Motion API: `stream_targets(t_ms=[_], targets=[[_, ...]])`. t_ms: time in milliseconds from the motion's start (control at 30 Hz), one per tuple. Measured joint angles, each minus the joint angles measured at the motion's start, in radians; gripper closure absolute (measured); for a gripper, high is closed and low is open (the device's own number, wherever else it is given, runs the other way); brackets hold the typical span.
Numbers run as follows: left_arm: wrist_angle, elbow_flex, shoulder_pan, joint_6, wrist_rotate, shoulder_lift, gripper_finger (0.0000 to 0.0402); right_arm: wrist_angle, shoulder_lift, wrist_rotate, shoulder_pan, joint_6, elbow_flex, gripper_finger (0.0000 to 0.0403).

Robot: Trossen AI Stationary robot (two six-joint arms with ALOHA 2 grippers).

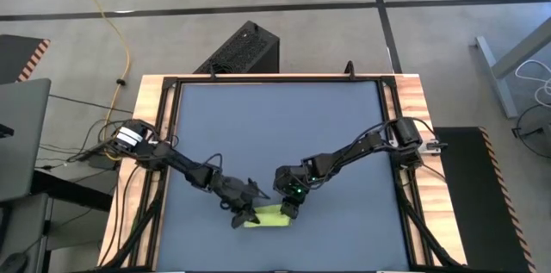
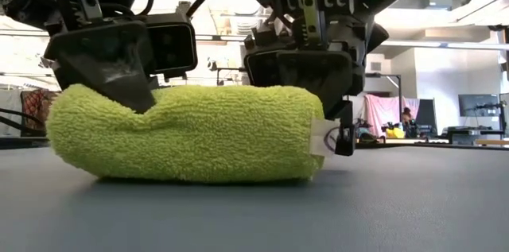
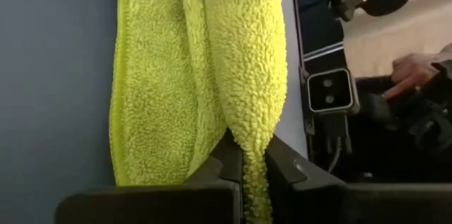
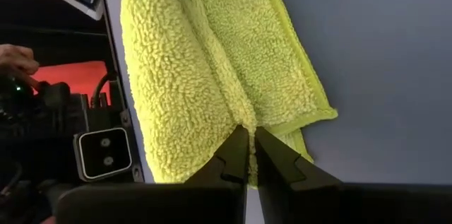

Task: Roll towel
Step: Roll the green towel

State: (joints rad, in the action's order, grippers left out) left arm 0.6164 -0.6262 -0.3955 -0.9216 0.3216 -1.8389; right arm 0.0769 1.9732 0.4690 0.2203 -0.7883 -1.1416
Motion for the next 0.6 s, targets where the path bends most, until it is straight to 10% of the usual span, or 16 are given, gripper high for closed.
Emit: stream_targets(t_ms=[600], targets=[[-0.101, -0.009, 0.017, -0.012, 0.122, 0.005, 0.04, 0.091, -0.021, 0.081, -0.067, -0.044, 0.005, 0.031]])
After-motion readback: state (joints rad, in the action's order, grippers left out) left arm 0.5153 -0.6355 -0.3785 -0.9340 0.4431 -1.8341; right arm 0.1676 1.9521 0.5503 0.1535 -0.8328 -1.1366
